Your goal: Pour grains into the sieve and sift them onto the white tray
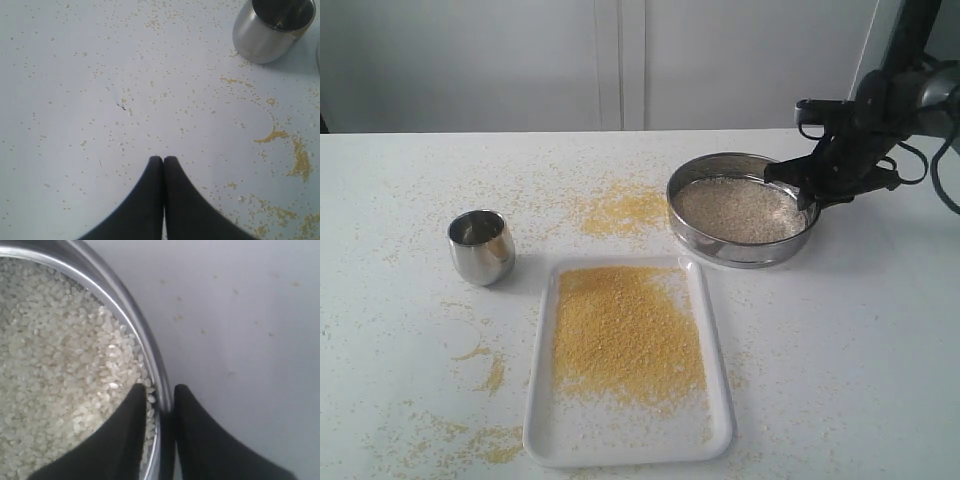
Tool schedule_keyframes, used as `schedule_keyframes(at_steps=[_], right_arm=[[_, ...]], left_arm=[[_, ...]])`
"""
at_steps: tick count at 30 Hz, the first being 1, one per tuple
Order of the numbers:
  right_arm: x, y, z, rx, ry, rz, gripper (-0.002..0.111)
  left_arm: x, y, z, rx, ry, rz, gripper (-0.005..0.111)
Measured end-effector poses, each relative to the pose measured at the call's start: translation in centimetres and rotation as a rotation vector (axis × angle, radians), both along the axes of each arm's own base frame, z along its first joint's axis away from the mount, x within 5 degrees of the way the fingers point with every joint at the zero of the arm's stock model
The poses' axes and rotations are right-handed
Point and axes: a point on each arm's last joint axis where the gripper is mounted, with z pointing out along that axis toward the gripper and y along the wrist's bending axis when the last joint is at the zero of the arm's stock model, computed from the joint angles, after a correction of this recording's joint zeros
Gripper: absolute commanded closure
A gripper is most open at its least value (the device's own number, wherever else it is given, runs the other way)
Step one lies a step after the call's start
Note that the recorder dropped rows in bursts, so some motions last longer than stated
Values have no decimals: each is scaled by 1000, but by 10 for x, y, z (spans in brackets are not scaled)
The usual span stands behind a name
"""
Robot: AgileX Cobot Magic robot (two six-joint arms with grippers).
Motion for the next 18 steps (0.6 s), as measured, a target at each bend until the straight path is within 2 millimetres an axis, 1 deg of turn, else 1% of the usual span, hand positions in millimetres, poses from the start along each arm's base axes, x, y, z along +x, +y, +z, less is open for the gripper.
schedule_keyframes(at_steps=[1,3,5,8,16,18], right_arm=[[0,0,0,0,0,0,69],[0,0,0,-5,2,9,63],[0,0,0,-5,3,9,61],[0,0,3,-4,-4,9,61],[-7,0,45,0,-59,12,61],[-9,0,56,1,-69,14,66]], left_arm=[[0,0,0,0,0,0,106],[0,0,0,0,0,0,106],[0,0,0,0,0,0,106],[0,0,0,0,0,0,106],[0,0,0,0,0,0,106],[0,0,0,0,0,0,106]])
